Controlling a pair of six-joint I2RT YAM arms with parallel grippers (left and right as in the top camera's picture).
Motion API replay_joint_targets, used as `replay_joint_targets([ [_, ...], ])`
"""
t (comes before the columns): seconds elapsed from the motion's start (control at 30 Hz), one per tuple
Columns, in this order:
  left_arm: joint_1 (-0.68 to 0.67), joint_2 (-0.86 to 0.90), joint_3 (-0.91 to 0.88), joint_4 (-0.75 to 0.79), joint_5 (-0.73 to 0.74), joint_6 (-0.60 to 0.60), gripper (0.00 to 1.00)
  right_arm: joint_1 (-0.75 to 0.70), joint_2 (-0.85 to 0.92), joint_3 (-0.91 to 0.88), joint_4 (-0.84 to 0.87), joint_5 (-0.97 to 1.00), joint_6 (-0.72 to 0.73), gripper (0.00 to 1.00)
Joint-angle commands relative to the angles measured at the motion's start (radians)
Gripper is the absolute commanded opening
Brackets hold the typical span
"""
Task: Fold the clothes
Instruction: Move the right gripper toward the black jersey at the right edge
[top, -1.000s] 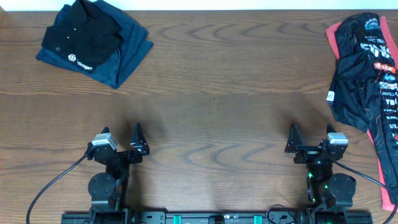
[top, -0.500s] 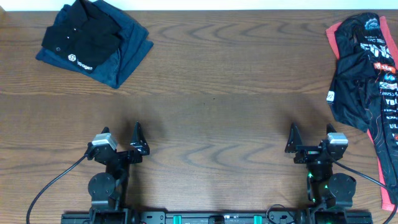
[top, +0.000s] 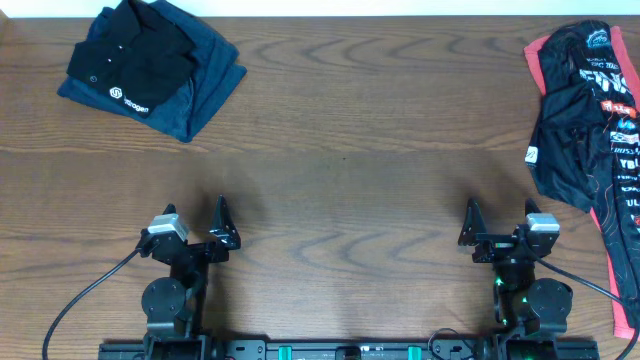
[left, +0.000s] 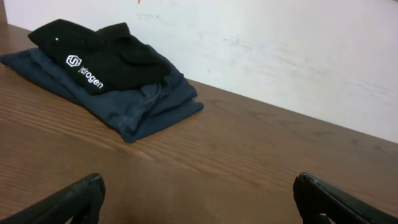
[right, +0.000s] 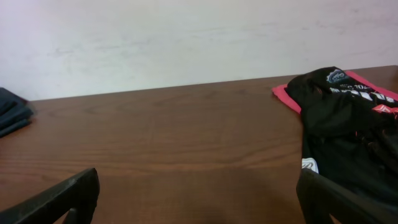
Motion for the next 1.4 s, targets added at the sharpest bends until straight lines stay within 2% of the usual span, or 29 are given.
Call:
replay_joint_targets([
  [0.0, 0.005, -0.006, -0.008, -0.047, 0.000, 0.017, 0.98, 0.013, -0.006, -0.001, -0.005, 0.006, -0.010, 0.99],
  [1.03, 0.005, -0.006, -0.008, -0.047, 0.000, 0.017, 0.98, 0.013, -0.006, -0.001, 0.000, 0.000, -0.002, 0.99],
  [1.07, 0.005, -0.006, -0.008, -0.047, 0.000, 0.017, 0.98, 0.013, -0.006, -0.001, 0.016, -0.027, 0.035, 0.99],
  [1.23, 0.005, -0.006, -0.008, -0.047, -0.001, 0.017, 0.98, 0.013, -0.006, -0.001, 0.034, -0.359, 0.397, 0.99],
  [1.37, 0.005, -0.006, -0.008, -0.047, 0.000, 0.017, 0.98, 0.013, -0.006, -0.001, 0.029, -0.459, 0.546, 0.99],
])
